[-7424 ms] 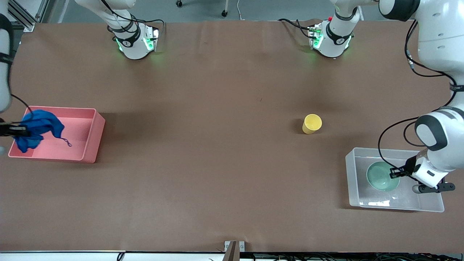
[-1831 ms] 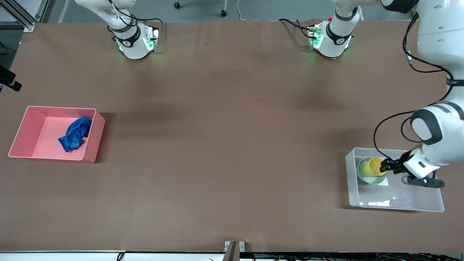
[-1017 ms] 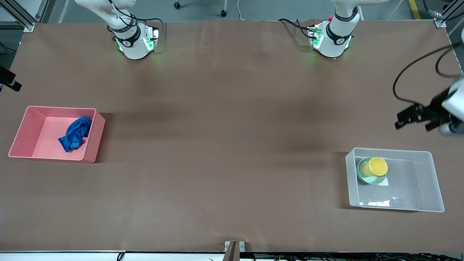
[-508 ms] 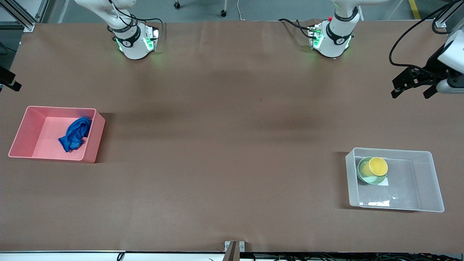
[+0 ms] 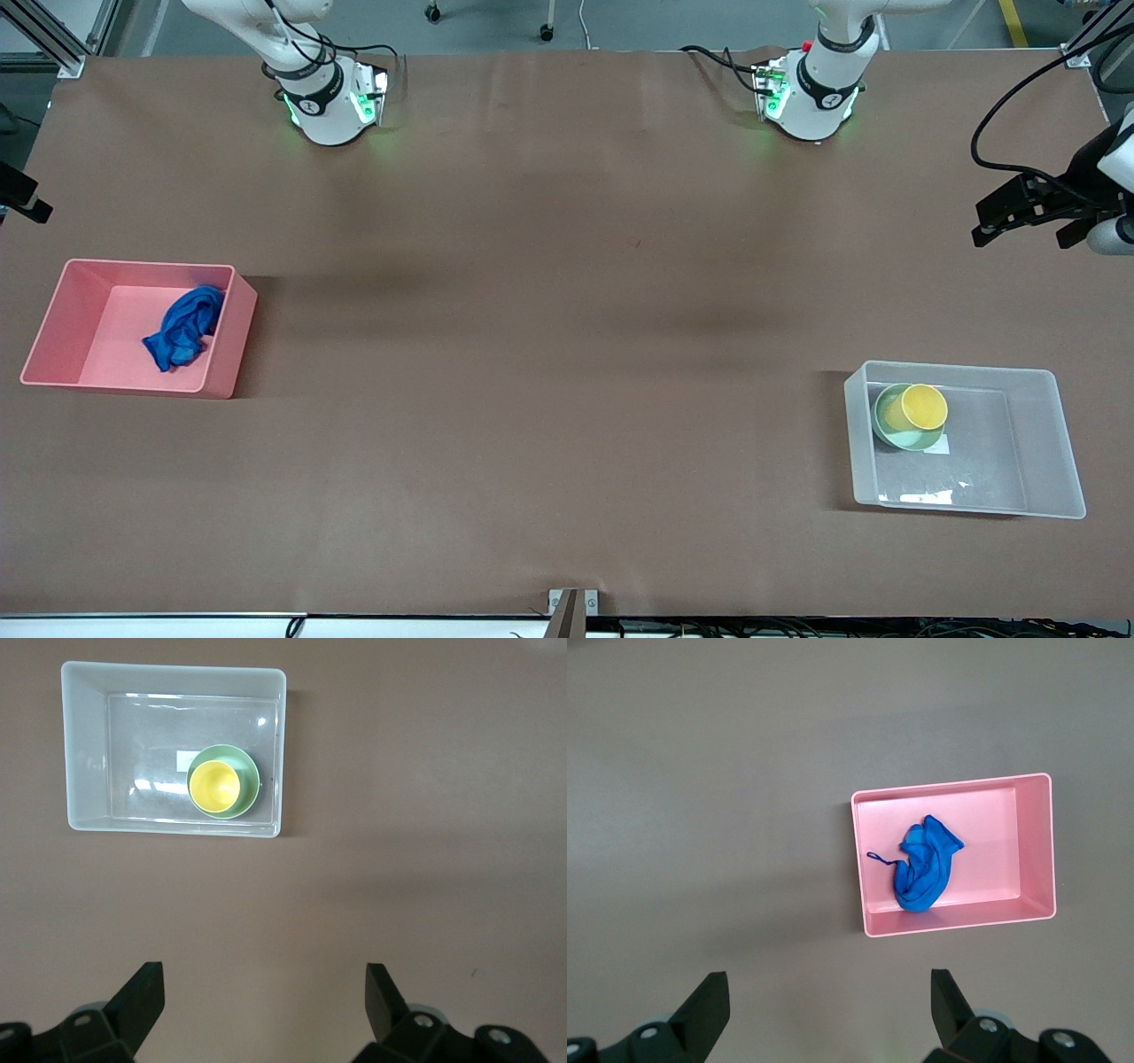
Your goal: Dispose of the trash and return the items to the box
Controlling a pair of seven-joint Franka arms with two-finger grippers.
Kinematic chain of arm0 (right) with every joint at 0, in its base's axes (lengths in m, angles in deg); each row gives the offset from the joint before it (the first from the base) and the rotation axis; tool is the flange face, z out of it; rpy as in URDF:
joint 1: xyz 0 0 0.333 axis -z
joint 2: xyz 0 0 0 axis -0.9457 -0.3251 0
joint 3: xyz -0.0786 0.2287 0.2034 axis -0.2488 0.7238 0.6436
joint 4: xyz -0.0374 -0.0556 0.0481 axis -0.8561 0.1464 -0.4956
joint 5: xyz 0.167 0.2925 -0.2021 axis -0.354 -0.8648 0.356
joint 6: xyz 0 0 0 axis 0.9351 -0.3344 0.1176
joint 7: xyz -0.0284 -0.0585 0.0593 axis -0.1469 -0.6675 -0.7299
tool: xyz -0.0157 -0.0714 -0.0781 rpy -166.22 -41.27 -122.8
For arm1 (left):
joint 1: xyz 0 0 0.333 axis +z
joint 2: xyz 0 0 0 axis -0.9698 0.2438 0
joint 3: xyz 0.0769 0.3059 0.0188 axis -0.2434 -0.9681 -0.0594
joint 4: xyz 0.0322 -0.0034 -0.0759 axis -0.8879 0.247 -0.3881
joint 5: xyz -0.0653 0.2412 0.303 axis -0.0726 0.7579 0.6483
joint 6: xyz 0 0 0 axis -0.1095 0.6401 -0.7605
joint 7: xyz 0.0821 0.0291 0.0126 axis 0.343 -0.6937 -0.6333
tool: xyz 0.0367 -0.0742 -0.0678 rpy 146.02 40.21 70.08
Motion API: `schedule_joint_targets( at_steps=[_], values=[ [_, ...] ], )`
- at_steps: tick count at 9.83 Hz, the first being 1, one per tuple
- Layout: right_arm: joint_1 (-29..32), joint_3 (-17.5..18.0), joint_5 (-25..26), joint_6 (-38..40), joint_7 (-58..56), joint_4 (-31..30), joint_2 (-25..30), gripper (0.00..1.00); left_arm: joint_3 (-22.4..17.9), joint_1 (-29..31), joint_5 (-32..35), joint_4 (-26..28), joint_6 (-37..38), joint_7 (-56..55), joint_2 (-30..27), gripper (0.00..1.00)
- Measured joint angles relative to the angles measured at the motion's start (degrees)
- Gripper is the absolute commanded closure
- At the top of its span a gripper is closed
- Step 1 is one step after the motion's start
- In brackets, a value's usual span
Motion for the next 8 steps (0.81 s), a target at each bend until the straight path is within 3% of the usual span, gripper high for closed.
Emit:
schedule_joint_targets(
  at_steps=[8],
  values=[
    [0.0, 0.0, 0.0, 0.0, 0.0, 0.0, 0.0, 0.0, 0.3, 0.0, 0.0, 1.3, 1.0, -1.0, -1.5, 0.0]
  ],
)
